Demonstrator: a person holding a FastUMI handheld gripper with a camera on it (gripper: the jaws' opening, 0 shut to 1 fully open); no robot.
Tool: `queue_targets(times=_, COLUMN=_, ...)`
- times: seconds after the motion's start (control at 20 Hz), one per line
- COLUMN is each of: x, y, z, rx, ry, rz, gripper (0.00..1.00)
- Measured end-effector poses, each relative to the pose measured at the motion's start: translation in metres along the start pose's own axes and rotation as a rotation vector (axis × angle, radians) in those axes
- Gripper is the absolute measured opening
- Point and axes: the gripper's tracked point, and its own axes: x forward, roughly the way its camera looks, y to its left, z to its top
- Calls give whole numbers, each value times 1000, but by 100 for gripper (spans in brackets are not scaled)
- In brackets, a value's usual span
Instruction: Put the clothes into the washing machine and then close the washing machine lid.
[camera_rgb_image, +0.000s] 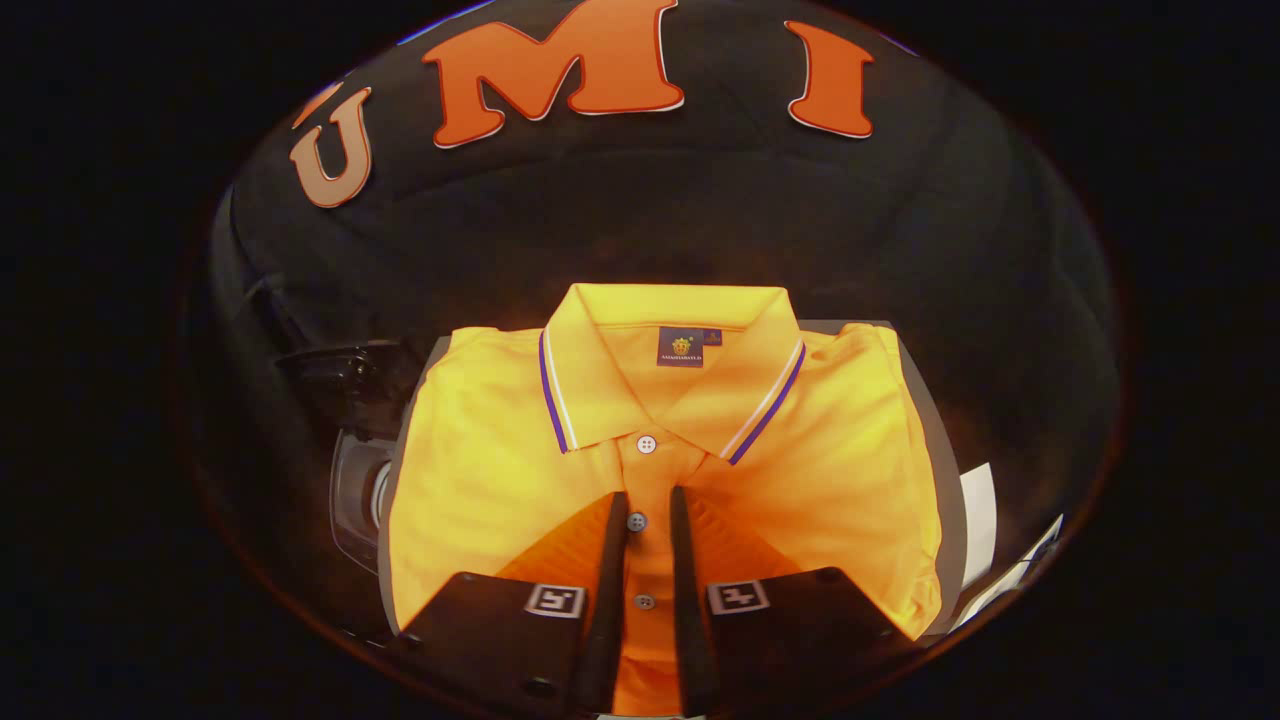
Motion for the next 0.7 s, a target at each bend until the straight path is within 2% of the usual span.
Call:
queue_targets(times=0.05, x=0, y=0, z=1, rx=16, ry=0, rz=1, gripper=28)
queue_targets(times=0.15, x=-1, y=1, z=0, rx=19, ry=6, rz=7, gripper=29)
queue_targets(times=0.2, x=-2, y=1, z=2, rx=25, ry=5, rz=4, gripper=16)
queue_targets(times=0.25, x=-4, y=2, z=2, rx=23, ry=2, rz=2, gripper=16)
queue_targets(times=0.3, x=-4, y=3, z=2, rx=35, ry=-6, rz=4, gripper=11)
queue_targets(times=0.4, x=-6, y=5, z=2, rx=71, ry=-20, rz=59, gripper=11)
queue_targets(times=0.5, x=-7, y=2, z=5, rx=159, ry=-39, rz=149, gripper=10)
queue_targets(times=0.6, x=-6, y=-1, z=6, rx=239, ry=-82, rz=203, gripper=10)
queue_targets(times=0.7, x=-8, y=-1, z=4, rx=213, ry=-94, rz=217, gripper=9)
